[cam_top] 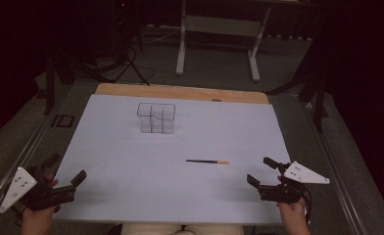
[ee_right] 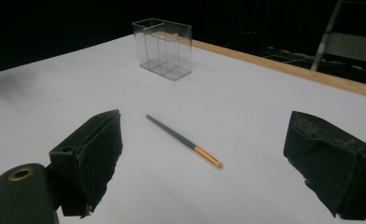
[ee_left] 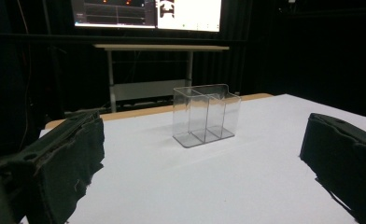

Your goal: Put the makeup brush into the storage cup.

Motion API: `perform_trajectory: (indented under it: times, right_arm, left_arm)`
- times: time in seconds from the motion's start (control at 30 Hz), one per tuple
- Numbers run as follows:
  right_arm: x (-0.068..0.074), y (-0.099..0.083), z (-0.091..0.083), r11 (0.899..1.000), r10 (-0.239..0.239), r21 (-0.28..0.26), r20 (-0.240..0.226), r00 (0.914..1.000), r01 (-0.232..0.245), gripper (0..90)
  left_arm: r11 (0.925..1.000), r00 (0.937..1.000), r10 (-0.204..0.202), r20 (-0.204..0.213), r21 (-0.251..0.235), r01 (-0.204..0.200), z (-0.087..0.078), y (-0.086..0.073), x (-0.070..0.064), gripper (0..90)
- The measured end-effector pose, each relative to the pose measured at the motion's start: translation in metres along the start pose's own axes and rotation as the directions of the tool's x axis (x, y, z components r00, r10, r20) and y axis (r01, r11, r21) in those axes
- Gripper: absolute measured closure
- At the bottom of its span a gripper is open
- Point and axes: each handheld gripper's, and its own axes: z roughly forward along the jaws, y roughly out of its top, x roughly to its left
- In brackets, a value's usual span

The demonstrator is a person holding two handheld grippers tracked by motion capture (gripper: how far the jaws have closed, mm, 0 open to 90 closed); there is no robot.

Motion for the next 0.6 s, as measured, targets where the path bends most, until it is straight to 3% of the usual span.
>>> perform_trajectory:
  times: [0.1,0.17,0.23,0.33,0.6]
  right_arm:
    - [0.001,0.008,0.002,1.000,-0.008,0.000,-0.026,0.9996,0.008,11.5]
    - [0.000,0.014,0.005,0.999,0.008,0.031,-0.047,0.9989,-0.006,11.5]
    - [0.000,0.019,0.009,0.998,-0.018,0.054,-0.061,0.9980,0.021,11.4]
    - [-0.003,0.029,0.015,0.997,0.012,0.082,-0.088,0.9960,-0.005,11.2]
    - [-0.003,0.043,0.031,0.989,-0.060,0.117,-0.217,0.9743,0.087,10.7]
  left_arm:
    - [1.0000,1.0000,-0.001,-0.005,-0.002,0.001,-0.001,0.001,0.001,0.5]
    - [1.0000,1.0000,-0.003,-0.006,-0.004,0.003,-0.001,0.001,0.001,0.5]
    - [1.0000,1.0000,-0.008,-0.005,-0.005,0.008,-0.001,0.001,0.002,0.5]
    - [0.9999,0.9999,-0.010,-0.004,-0.004,0.010,-0.001,0.001,0.002,0.5]
    - [1.0000,1.0000,-0.008,-0.003,-0.005,0.008,-0.001,0.001,0.002,0.5]
